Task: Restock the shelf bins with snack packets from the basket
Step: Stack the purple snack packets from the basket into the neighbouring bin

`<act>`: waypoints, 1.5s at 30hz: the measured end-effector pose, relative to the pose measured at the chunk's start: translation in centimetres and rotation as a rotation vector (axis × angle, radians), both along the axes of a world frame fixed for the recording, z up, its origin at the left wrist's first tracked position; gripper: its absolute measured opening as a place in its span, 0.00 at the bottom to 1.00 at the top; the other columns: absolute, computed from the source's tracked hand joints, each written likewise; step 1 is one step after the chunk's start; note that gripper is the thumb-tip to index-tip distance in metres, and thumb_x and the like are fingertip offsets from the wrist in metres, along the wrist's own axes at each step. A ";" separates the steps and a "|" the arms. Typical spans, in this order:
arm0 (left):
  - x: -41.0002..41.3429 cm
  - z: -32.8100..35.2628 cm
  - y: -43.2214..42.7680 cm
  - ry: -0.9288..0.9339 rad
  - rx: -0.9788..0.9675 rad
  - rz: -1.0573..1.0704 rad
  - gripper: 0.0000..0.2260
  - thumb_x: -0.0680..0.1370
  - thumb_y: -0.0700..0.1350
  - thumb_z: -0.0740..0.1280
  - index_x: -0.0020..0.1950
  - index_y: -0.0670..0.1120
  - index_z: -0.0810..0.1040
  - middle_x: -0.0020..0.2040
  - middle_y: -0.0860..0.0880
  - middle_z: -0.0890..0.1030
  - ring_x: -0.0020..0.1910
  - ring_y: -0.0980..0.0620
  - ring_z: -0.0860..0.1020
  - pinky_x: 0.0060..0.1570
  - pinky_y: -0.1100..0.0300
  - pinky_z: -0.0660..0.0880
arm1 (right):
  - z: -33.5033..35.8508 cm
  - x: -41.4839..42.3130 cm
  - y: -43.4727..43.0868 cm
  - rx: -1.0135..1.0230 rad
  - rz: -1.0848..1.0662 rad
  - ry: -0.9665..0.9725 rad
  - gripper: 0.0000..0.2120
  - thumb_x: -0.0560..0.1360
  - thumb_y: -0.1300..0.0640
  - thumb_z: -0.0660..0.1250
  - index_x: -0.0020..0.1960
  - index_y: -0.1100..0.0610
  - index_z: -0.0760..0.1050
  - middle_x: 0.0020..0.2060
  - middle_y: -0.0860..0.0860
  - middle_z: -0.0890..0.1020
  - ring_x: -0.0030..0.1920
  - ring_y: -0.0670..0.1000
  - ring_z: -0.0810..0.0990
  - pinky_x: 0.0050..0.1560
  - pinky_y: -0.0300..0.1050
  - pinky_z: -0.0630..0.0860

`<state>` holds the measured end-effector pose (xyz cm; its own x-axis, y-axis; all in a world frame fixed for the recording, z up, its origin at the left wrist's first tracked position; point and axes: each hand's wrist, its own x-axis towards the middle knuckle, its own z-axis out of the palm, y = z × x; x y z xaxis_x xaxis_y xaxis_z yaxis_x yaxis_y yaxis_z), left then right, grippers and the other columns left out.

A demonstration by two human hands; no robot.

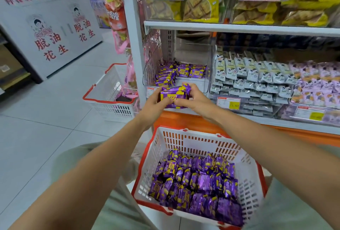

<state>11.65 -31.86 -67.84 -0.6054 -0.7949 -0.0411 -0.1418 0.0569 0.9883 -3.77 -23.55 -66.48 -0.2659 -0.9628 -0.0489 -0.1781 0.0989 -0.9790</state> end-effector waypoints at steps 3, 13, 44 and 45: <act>-0.3 1.2 -1.4 -0.027 -0.103 -0.001 0.29 0.76 0.49 0.69 0.75 0.50 0.64 0.67 0.49 0.75 0.65 0.51 0.74 0.66 0.53 0.70 | 1.9 -0.3 -1.5 -0.066 -0.020 0.041 0.25 0.72 0.64 0.73 0.63 0.56 0.65 0.48 0.44 0.79 0.43 0.36 0.79 0.41 0.27 0.73; 0.8 -3.6 -6.3 -0.553 -0.986 0.084 0.32 0.71 0.44 0.69 0.75 0.40 0.66 0.76 0.38 0.62 0.74 0.37 0.61 0.70 0.40 0.63 | 1.5 -3.9 -9.4 -0.080 -0.322 0.187 0.31 0.67 0.65 0.77 0.65 0.60 0.67 0.52 0.54 0.79 0.49 0.52 0.78 0.50 0.44 0.77; 0.8 -6.7 -6.9 -0.582 -1.106 0.129 0.39 0.69 0.37 0.67 0.78 0.46 0.58 0.77 0.43 0.61 0.77 0.43 0.55 0.72 0.41 0.60 | -1.3 -2.4 -17.6 0.658 0.054 -0.092 0.13 0.78 0.71 0.59 0.37 0.62 0.71 0.34 0.57 0.75 0.24 0.48 0.78 0.26 0.36 0.76; 0.8 -6.7 -6.9 -0.587 -1.103 0.127 0.39 0.69 0.37 0.67 0.78 0.46 0.58 0.77 0.43 0.60 0.78 0.43 0.55 0.72 0.41 0.60 | -1.3 -2.5 -17.6 0.649 0.025 -0.145 0.12 0.77 0.72 0.59 0.37 0.63 0.71 0.35 0.57 0.75 0.25 0.49 0.79 0.26 0.37 0.76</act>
